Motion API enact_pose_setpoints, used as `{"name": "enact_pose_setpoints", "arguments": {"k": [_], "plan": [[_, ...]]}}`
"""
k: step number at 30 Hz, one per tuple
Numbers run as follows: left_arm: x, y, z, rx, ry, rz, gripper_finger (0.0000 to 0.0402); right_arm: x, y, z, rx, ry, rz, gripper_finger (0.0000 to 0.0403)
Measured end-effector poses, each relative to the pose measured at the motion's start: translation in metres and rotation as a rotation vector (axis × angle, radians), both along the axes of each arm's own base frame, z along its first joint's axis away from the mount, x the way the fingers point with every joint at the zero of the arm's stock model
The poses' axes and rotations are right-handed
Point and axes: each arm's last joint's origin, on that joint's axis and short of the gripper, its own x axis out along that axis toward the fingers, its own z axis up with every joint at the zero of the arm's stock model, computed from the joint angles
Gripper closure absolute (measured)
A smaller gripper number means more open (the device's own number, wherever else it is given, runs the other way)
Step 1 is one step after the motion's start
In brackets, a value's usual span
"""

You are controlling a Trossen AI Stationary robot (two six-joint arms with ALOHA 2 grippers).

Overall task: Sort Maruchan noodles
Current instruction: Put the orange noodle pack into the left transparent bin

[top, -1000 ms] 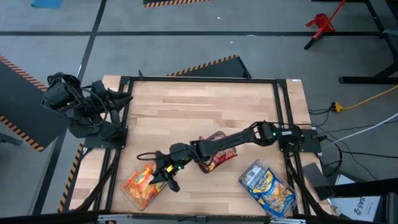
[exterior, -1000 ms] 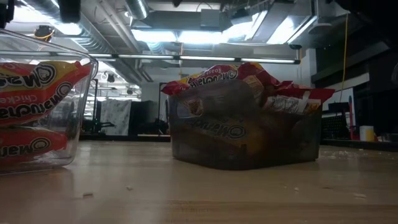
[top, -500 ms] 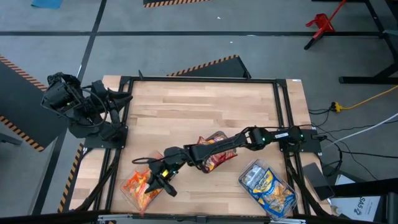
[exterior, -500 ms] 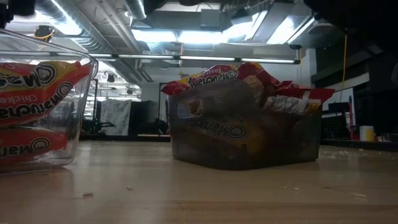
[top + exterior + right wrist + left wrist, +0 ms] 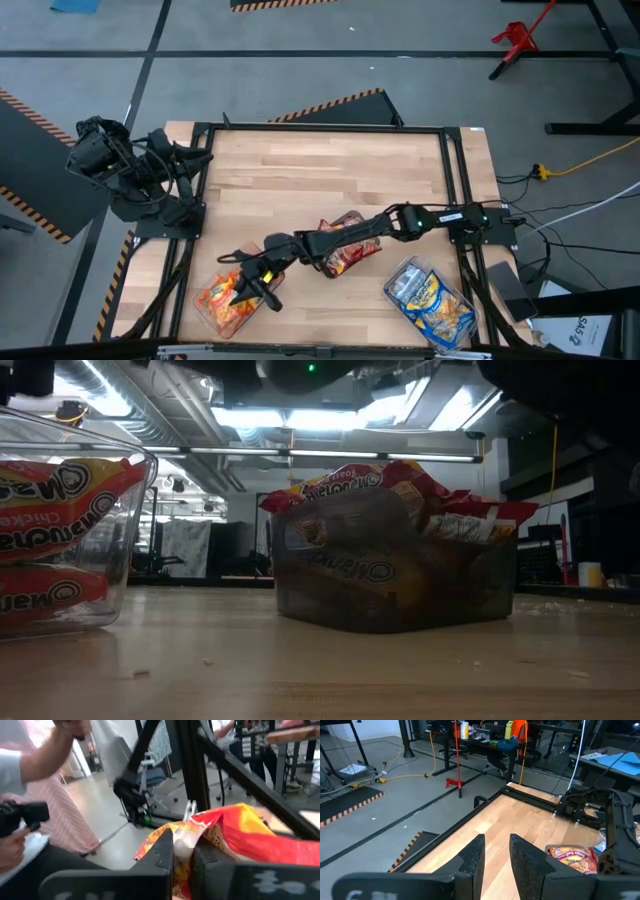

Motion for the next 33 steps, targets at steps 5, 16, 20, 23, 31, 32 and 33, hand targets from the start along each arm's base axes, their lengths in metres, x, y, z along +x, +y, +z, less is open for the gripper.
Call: {"name": "enact_pose_setpoints", "arguments": {"k": [5, 16, 20, 23, 31, 32, 33], "plan": [[0.0, 0.0, 0.0, -0.001, 0.0, 0.0, 0.0317, 0.001, 0.0, -0.009, -0.037, -0.009, 0.001, 0.039], [0.0, 0.0, 0.0, 0.002, -0.003, 0.002, 0.0317, 0.002, -0.002, -0.02, -0.079, 0.076, -0.041, 0.0287], [0.0, 0.0, 0.0, -0.017, 0.0, -0.002, 0.0317, 0.0, -0.005, -0.026, -0.104, 0.171, -0.04, 0.0244], [0.0, -0.001, -0.001, -0.048, 0.015, -0.016, 0.0317, -0.003, -0.016, -0.035, -0.187, 0.291, -0.065, 0.0221], [0.0, -0.002, -0.002, -0.095, 0.029, -0.03, 0.0317, -0.008, -0.044, -0.023, -0.263, 0.395, -0.149, 0.0211], [0.0, -0.002, -0.002, -0.099, 0.029, -0.03, 0.0317, -0.009, -0.044, -0.016, -0.271, 0.385, -0.153, 0.0212], [0.0, -0.002, -0.002, -0.105, 0.032, -0.033, 0.0318, -0.011, -0.044, -0.009, -0.288, 0.366, -0.162, 0.0213]]}}
